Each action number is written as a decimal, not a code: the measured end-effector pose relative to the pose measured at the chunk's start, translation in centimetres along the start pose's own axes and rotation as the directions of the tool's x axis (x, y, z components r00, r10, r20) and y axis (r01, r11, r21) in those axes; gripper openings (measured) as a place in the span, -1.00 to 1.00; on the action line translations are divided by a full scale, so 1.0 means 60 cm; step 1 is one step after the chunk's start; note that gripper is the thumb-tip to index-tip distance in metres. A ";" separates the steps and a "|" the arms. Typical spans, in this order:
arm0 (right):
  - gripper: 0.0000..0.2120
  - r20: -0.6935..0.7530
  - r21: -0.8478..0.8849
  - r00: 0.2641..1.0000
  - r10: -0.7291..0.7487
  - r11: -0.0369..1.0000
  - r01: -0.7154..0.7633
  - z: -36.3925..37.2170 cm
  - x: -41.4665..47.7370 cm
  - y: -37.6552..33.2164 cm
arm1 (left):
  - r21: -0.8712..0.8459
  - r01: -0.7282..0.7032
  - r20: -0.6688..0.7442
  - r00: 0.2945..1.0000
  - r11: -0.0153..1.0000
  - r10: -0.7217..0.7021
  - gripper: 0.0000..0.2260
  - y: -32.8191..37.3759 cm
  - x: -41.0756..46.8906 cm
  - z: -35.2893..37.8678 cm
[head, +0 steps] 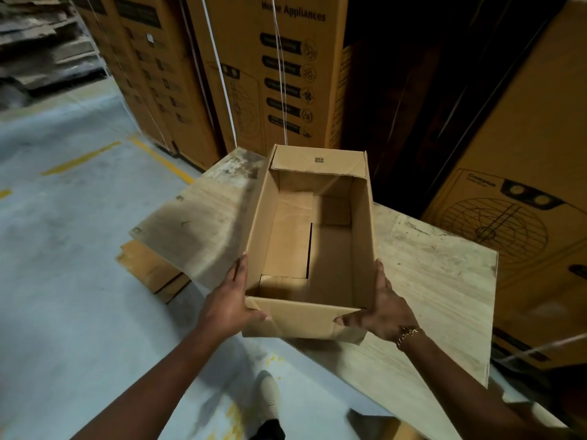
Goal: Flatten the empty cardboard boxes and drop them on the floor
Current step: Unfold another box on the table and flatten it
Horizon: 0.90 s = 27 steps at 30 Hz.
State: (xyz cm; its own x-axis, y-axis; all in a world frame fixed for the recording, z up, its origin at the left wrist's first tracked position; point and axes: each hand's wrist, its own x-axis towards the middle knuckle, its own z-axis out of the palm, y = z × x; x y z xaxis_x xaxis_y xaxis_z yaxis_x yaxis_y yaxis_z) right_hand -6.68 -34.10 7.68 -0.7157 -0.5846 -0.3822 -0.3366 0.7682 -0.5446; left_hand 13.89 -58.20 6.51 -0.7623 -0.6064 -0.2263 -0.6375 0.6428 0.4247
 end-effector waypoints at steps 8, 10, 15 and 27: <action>0.53 0.158 -0.147 0.982 0.105 0.986 -0.082 -0.028 0.005 -0.005 | 0.132 -0.077 0.014 0.997 0.988 0.076 0.12 -0.007 0.044 -0.045; 0.38 0.089 -0.219 0.987 0.131 0.970 -0.109 -0.046 0.025 -0.017 | 0.198 -0.099 0.004 0.995 0.975 0.100 0.06 -0.002 0.101 -0.054; -0.10 -0.202 -0.407 0.977 -0.074 0.914 -0.015 -0.089 0.154 -0.092 | 0.253 -0.096 -0.015 0.995 0.963 0.103 -0.03 0.031 0.292 -0.073; -0.26 -0.310 0.001 0.948 0.076 0.997 -0.079 -0.073 0.487 -0.189 | 0.166 -0.057 -0.101 0.992 0.984 0.075 -0.15 0.057 0.459 -0.089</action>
State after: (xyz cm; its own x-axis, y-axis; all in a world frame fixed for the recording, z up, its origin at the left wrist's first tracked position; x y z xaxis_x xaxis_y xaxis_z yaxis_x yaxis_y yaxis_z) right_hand -26.47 -58.75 5.96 -0.8934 -0.4150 -0.1724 -0.2781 0.8120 -0.5131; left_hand -8.69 -75.22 6.40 -0.7925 -0.6009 -0.1043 -0.6026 0.7453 0.2854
